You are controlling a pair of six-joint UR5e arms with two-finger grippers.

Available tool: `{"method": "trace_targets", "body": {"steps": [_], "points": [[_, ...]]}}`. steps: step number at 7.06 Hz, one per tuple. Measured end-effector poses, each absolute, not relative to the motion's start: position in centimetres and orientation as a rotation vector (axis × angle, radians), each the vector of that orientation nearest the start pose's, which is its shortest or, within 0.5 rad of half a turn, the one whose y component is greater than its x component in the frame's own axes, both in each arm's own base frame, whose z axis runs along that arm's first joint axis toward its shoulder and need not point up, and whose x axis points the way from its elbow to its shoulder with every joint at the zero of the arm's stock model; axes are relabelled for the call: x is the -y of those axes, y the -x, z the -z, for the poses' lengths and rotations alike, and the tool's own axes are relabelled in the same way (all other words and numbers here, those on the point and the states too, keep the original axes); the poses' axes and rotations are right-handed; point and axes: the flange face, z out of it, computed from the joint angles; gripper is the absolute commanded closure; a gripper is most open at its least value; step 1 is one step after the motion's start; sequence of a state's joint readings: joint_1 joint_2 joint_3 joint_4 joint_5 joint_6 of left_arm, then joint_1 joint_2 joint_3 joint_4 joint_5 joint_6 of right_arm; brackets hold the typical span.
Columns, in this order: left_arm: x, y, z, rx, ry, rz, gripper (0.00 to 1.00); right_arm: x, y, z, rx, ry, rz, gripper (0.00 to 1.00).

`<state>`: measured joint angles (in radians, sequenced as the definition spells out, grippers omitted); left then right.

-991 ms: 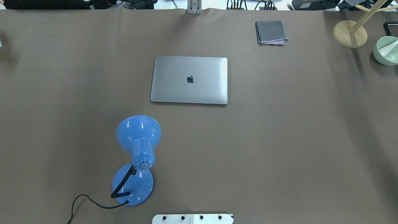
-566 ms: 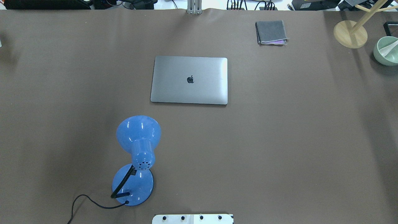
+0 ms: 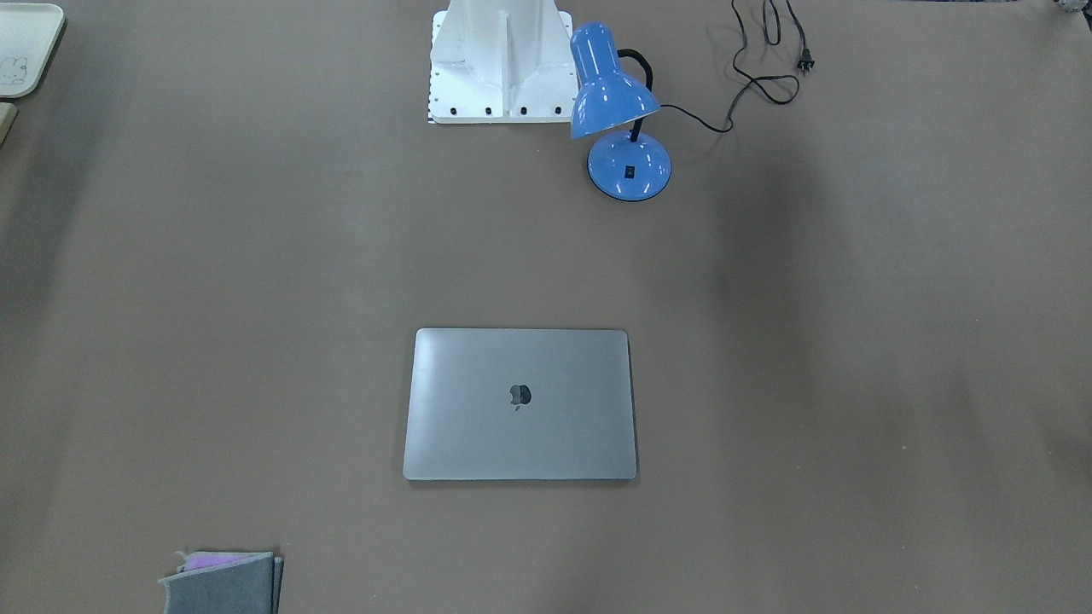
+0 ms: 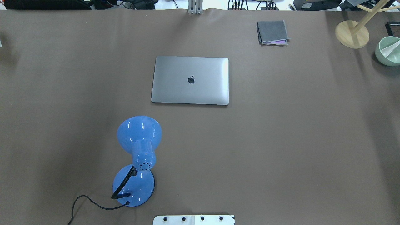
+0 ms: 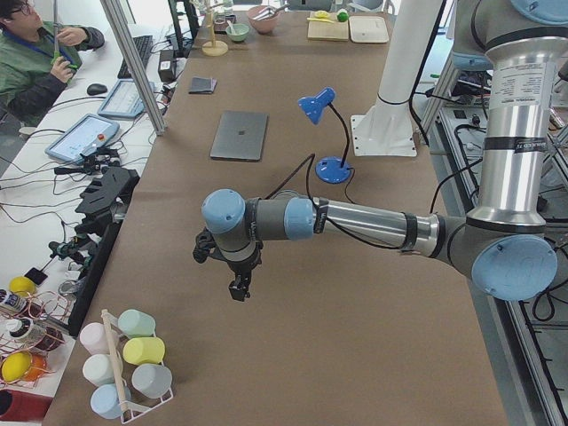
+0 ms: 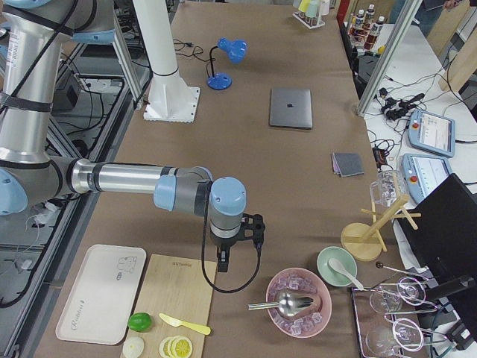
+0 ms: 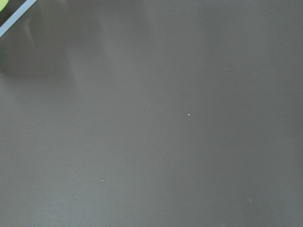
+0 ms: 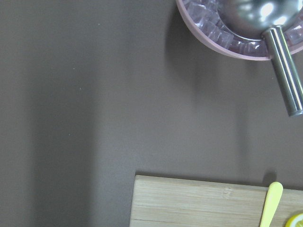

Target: Close laptop

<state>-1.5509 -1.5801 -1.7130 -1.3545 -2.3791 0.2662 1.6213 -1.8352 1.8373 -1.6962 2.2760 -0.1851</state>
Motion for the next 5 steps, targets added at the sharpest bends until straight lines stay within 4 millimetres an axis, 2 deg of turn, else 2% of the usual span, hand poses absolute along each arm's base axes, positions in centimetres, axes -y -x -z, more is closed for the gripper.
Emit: {"method": "trace_targets", "body": {"steps": [5], "points": [[48.78,5.23,-59.48,-0.805,-0.059,-0.256,0.01,37.12,-8.76,-65.47,0.709,-0.014,0.104,0.0]]}}
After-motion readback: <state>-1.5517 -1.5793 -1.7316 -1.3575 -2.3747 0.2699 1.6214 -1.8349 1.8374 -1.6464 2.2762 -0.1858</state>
